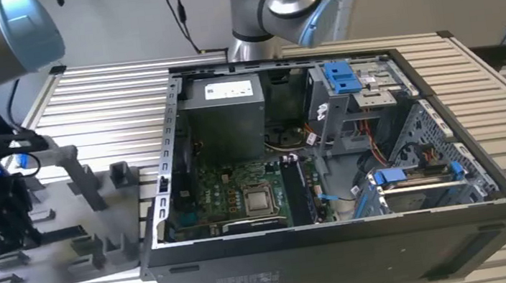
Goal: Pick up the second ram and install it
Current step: 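Pick up the second ram and move it above second insertion slot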
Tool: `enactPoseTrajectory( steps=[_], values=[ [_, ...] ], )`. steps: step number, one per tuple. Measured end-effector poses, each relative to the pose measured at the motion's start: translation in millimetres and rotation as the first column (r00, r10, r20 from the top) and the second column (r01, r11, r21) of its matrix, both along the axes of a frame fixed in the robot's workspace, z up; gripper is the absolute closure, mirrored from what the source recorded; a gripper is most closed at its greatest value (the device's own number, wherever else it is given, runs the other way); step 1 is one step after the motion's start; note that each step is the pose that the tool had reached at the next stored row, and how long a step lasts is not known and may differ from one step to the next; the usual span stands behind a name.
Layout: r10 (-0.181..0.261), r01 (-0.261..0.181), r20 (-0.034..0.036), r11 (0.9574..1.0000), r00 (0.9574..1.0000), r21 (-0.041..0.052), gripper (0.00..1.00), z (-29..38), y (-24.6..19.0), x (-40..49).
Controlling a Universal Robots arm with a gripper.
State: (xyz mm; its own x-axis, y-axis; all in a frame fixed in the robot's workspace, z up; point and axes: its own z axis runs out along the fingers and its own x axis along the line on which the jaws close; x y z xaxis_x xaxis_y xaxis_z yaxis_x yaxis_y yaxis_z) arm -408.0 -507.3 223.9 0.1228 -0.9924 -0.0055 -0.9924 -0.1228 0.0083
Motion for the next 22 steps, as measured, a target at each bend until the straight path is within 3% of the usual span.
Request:
enactPoseTrajectory(
  steps=[9, 22],
  values=[
    [0.000, 0.000, 0.0002, 1.0000, 1.0000, 0.0000, 0.85, 16.9, -0.1, 0.1],
    [0.000, 0.000, 0.0040, 1.0000, 1.0000, 0.0007, 0.85, 29.9, 0.0, -0.8]
  ],
)
